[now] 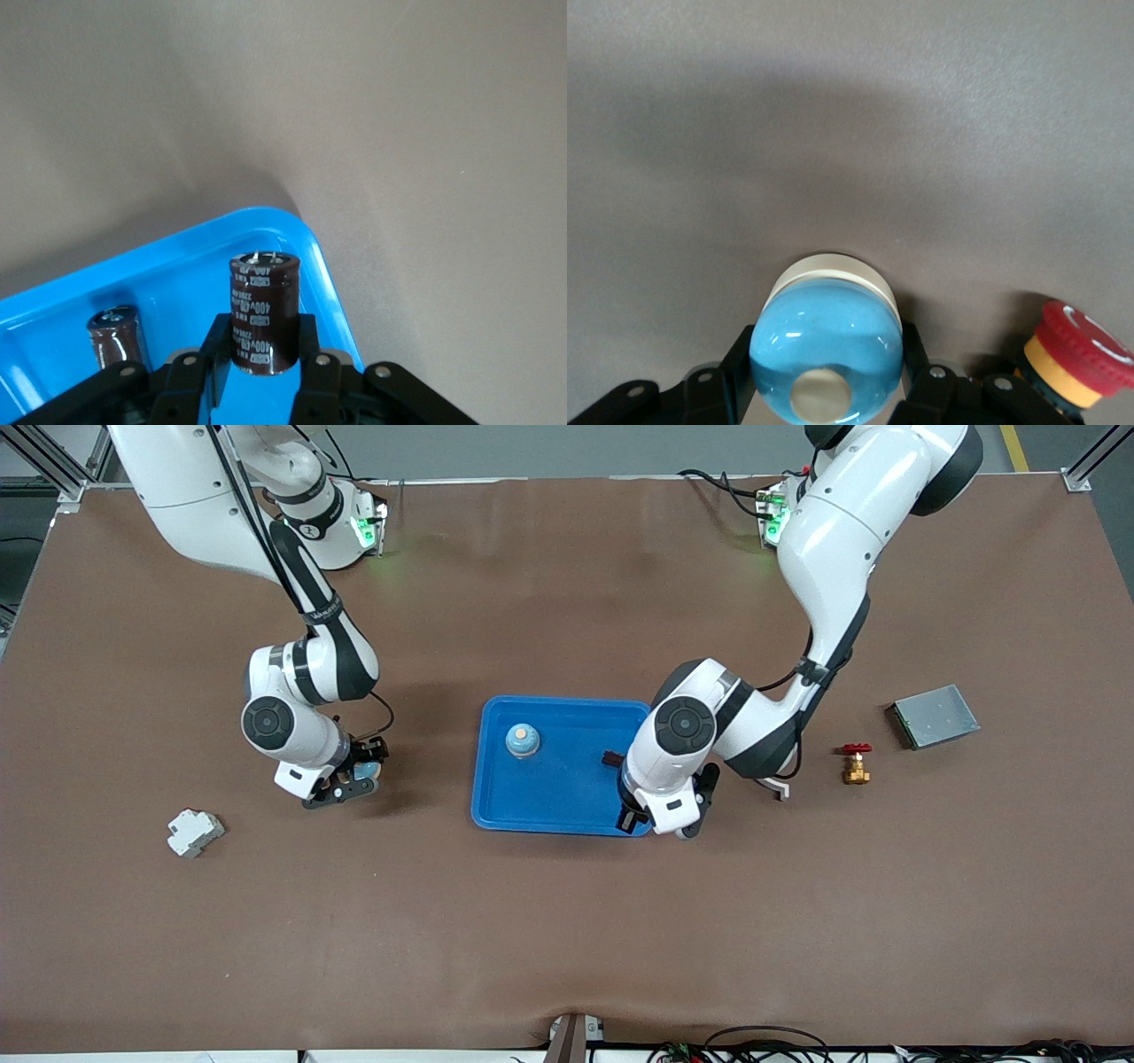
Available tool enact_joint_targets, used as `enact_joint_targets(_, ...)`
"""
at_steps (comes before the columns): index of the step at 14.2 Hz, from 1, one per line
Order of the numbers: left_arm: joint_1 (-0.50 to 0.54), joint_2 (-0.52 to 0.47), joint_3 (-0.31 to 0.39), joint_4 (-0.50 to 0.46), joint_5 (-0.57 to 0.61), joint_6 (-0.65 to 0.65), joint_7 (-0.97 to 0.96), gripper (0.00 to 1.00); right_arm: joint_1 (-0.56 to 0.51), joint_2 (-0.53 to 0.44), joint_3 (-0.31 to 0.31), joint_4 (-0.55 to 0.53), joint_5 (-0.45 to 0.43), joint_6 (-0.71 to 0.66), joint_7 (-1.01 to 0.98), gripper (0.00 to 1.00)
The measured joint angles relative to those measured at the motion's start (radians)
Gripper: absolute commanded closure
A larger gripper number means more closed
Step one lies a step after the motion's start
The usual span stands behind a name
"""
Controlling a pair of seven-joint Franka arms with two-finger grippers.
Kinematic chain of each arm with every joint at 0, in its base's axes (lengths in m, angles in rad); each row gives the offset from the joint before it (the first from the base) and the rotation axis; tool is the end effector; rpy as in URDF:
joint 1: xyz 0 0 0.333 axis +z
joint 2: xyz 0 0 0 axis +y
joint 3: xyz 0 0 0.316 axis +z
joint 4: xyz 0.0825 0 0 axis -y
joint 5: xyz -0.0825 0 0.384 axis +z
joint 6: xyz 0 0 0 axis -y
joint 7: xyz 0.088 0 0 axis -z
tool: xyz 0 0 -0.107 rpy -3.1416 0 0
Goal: Place electrolytic capacitor and blue bell in tray
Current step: 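Release the capacitor into the tray while the right gripper carries the bell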
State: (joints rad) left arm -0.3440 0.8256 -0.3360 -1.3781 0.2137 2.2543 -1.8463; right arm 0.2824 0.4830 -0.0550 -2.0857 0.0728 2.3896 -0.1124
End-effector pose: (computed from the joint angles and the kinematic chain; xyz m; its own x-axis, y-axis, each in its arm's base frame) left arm 0.6145 -0.4181 0.2466 0.4081 0.9083 -0.0916 0.9124 -0.4023 0.0758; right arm 0.5504 0.1275 0.1760 0.9438 0.2808 -0.1745 0.2793 -0.9596 -0.0338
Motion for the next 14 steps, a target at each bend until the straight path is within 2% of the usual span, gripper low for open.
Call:
enact_joint_targets(2, -0.015, 0.021, 0.0, 0.002, 0.0, 0.001, -0.003, 1.0, 0.0, -0.001, 0.001, 0.035, 0.0, -0.059, 0.005, 0.83)
enact_joint_targets(3, -0.021, 0.029, 0.0, 0.003, 0.0, 0.002, -0.004, 0.95, 0.0, -0.002, 0.001, 0.05, 0.001, -0.077, 0.015, 0.83)
enact_joint_targets(4, -0.026, 0.035, 0.0, 0.005, 0.0, 0.003, -0.005, 0.85, 0.0, -0.002, 0.002, 0.062, 0.001, -0.093, 0.033, 0.83)
enact_joint_targets(5, -0.027, 0.037, 0.0, 0.008, 0.0, 0.004, -0.007, 0.61, 0.001, -0.002, 0.005, 0.073, 0.001, -0.11, 0.057, 0.83)
enact_joint_targets(6, -0.026, 0.037, 0.0, 0.01, 0.0, 0.004, -0.011, 0.17, 0.005, -0.003, 0.008, 0.085, 0.001, -0.125, 0.09, 0.83)
enact_joint_targets(7, -0.026, 0.037, 0.001, 0.013, 0.0, 0.004, -0.016, 0.0, 0.014, -0.003, 0.01, 0.095, 0.001, -0.135, 0.13, 0.83)
enact_joint_targets(14, -0.042, 0.001, 0.018, 0.042, 0.001, -0.023, -0.009, 0.0, 0.16, -0.004, 0.017, 0.145, 0.017, -0.141, 0.493, 0.84)
